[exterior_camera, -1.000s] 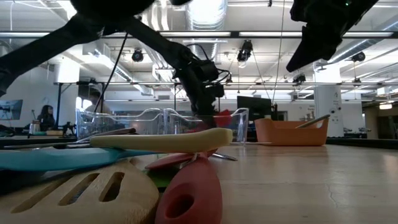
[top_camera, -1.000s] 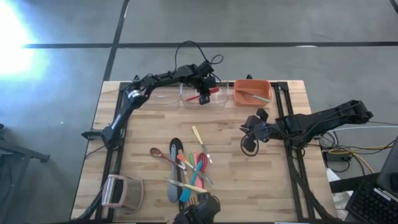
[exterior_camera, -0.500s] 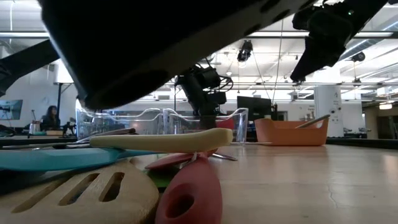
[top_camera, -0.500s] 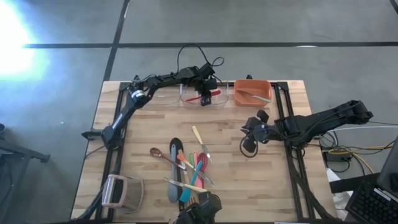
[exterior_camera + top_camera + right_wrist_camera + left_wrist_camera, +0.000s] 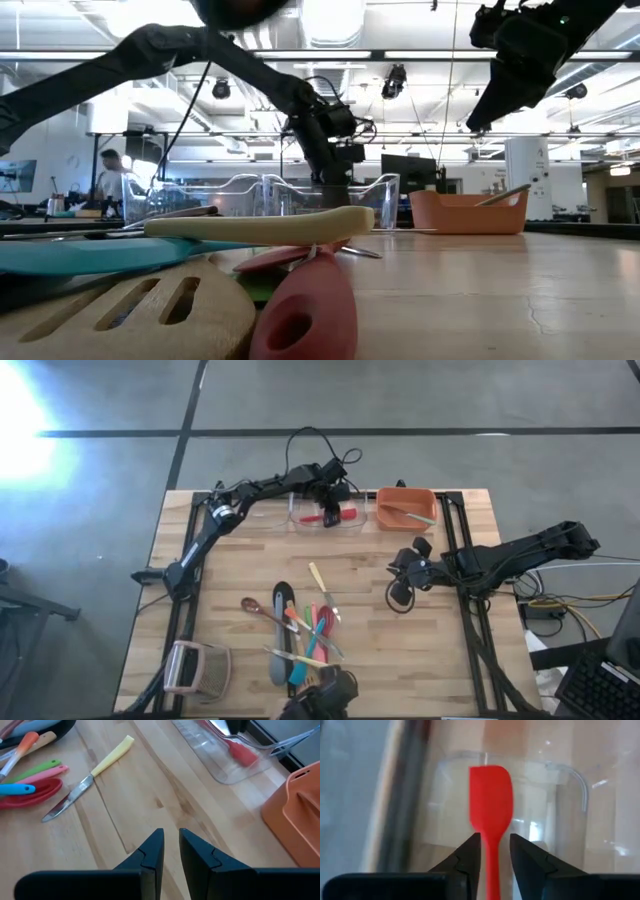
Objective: Pick & Place Kitchen Items
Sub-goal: Put the brown serving spoon into the left transparent bin
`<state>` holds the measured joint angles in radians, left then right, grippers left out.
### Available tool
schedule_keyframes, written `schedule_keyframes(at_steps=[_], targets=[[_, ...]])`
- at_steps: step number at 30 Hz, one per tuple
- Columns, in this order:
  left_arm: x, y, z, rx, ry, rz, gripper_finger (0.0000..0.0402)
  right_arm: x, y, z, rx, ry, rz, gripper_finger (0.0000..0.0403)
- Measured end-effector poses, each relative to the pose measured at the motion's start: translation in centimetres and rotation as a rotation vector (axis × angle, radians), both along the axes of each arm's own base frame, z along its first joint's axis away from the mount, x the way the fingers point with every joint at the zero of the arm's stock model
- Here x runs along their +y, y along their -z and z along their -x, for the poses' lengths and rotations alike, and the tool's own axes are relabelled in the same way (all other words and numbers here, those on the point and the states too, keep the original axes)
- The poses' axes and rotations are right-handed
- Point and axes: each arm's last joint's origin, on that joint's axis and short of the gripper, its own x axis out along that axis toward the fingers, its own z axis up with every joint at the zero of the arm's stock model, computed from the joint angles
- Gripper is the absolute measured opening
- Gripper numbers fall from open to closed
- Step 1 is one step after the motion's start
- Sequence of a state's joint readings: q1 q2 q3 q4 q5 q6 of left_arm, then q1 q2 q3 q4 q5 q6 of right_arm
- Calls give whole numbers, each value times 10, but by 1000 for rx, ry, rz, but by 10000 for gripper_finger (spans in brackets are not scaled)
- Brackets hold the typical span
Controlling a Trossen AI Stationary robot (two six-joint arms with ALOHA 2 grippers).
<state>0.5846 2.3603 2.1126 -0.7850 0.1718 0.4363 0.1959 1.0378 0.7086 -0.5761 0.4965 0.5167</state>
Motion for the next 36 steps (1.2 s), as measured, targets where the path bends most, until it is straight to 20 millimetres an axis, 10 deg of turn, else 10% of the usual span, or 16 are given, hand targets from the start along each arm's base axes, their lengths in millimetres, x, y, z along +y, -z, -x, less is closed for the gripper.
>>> schedule_keyframes(at_steps=[10, 24, 36], targets=[[-11, -79, 16, 14, -15, -17, 129, 0, -2, -1, -23, 2, -9, 52], [-98, -213, 117, -191, -23, -88, 87, 1, -7, -5, -80, 2, -16, 52], [-185, -238, 221, -410, -27, -77, 60, 2, -13, -11, -165, 0, -29, 52]])
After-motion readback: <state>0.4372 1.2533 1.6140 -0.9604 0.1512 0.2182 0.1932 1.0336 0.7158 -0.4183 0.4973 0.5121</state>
